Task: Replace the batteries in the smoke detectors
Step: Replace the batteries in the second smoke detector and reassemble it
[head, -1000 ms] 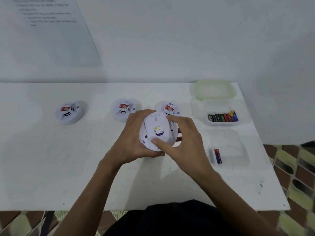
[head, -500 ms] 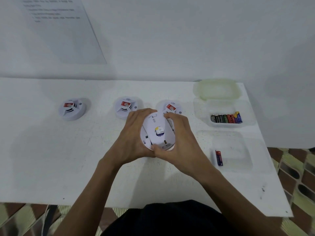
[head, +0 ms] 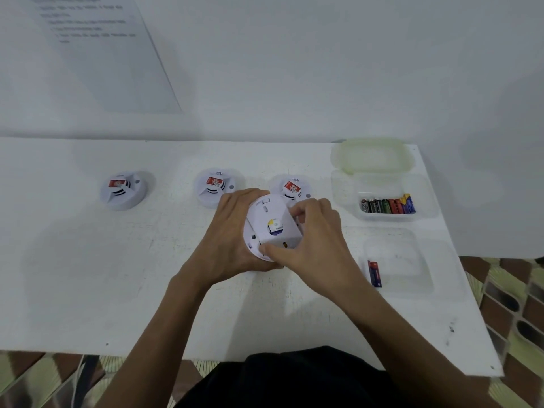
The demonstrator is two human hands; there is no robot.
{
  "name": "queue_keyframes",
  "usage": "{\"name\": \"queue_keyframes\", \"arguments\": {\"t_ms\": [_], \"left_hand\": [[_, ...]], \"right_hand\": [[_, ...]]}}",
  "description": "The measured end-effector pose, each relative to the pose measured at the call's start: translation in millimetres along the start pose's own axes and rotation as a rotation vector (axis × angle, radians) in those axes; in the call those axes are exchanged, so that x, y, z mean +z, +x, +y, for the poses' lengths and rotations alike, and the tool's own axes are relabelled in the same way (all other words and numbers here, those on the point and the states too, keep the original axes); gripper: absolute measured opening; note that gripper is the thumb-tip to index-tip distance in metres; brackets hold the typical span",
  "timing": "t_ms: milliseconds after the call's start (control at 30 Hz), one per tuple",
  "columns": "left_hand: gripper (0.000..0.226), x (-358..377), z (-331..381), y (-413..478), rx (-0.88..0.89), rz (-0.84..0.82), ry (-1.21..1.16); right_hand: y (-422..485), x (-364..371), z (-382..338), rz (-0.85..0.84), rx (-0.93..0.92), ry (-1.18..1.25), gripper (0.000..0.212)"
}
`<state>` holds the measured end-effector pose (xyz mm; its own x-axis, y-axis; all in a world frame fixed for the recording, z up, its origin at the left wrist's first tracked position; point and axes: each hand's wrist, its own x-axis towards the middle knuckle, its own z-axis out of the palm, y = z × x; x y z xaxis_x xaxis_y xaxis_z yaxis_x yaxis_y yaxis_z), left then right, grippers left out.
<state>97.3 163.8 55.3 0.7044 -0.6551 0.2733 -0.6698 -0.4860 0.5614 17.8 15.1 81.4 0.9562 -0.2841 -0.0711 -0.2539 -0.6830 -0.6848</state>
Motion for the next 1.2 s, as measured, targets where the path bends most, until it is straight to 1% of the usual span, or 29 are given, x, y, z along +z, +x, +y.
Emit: {"name": "queue_keyframes", "arguments": {"t_ms": [33,67,133,167,200,233,267,333,400,433,500,533,567,600,667,767,833,867,900,1000,1067,1133,1200], "left_hand": [[0.104,3.5,-4.3,-1.1,-0.025,0.014,-0.009],[0.099,6.3,-9.0,-1.8,-0.030,-0.015,-0.057],[0.075,13.4,-11.1,-3.1,-0.021,-0.065,-0.190],[0.070,18.1,-16.8,-3.6,-0.062,-0.083,-0.246],[0.074,20.7,-17.5,-6.2,-0.111,-0.070,-0.269],[0.085,22.7,-16.8,-9.2,-0.117,-0.033,-0.249],[0.092,22.6,-16.1,-9.2,-0.101,-0.030,-0.251],[0.090,21.1,-18.5,-5.4,-0.082,-0.063,-0.275],[0.088,18.6,-18.3,-4.0,-0.050,-0.065,-0.304],[0.092,16.9,-16.3,-3.9,-0.049,-0.040,-0.246],[0.104,10.6,-10.7,-2.4,-0.082,-0.003,-0.057],[0.106,9.5,-10.9,-2.6,-0.093,0.005,-0.013],[0.106,9.9,-12.0,-3.1,-0.095,-0.003,-0.015],[0.102,11.0,-14.2,-3.8,-0.103,-0.013,-0.073],[0.083,17.4,-26.7,-7.1,-0.106,-0.021,-0.180],[0.094,19.6,-42.7,-12.9,-0.067,-0.012,-0.157],[0.100,14.9,-45.7,-14.6,-0.049,0.021,-0.118],[0.101,13.6,-48.1,-15.7,-0.047,0.036,-0.117],[0.101,11.6,-49.1,-16.5,-0.045,0.044,-0.117],[0.095,10.6,-52.1,-17.1,-0.041,0.071,-0.117],[0.093,10.4,-50.4,-15.4,-0.031,0.070,-0.115],[0.093,10.2,-48.3,-13.5,-0.023,0.077,-0.091],[0.093,10.6,-46.1,-12.2,-0.014,0.086,-0.083]], "right_hand": [[1.1,-1.5,0.1,-0.019,0.022,0.045,0.060],[1.6,-1.7,0.6,-0.038,0.039,0.086,0.053],[-0.2,0.4,1.7,-0.049,0.056,0.156,0.044],[-2.0,2.1,2.2,-0.031,0.059,0.165,0.046],[-3.5,3.5,2.3,0.003,0.061,0.146,0.053],[-4.6,4.6,2.1,0.038,0.059,0.107,0.060],[-4.8,5.3,1.3,0.066,0.050,0.065,0.064],[-4.0,5.9,-0.1,0.077,0.030,0.018,0.063],[-1.3,4.5,-0.5,0.049,0.042,0.046,0.056],[0.5,2.8,-0.6,0.037,0.053,0.088,0.049],[4.0,-1.7,-1.2,0.011,0.073,0.176,0.034],[5.8,-4.2,-1.5,-0.015,0.084,0.216,0.028],[7.4,-6.2,-0.9,-0.049,0.092,0.262,0.024],[8.5,-8.3,-0.2,-0.080,0.096,0.321,0.021],[9.1,-12.6,3.5,-0.118,0.089,0.468,0.017],[7.8,-21.9,15.1,-0.106,0.085,0.639,0.012],[8.6,-27.8,27.3,-0.035,0.090,0.671,0.009],[9.6,-29.9,34.1,0.011,0.084,0.641,0.008],[10.7,-30.5,41.5,0.060,0.070,0.559,0.010],[13.8,-23.1,62.9,0.162,-0.030,0.139,0.017],[16.0,-8.5,76.0,0.157,-0.130,-0.145,0.024],[18.3,11.1,85.3,0.157,-0.251,-0.429,0.025],[19.1,26.7,86.4,0.105,-0.300,-0.618,0.031]]}}
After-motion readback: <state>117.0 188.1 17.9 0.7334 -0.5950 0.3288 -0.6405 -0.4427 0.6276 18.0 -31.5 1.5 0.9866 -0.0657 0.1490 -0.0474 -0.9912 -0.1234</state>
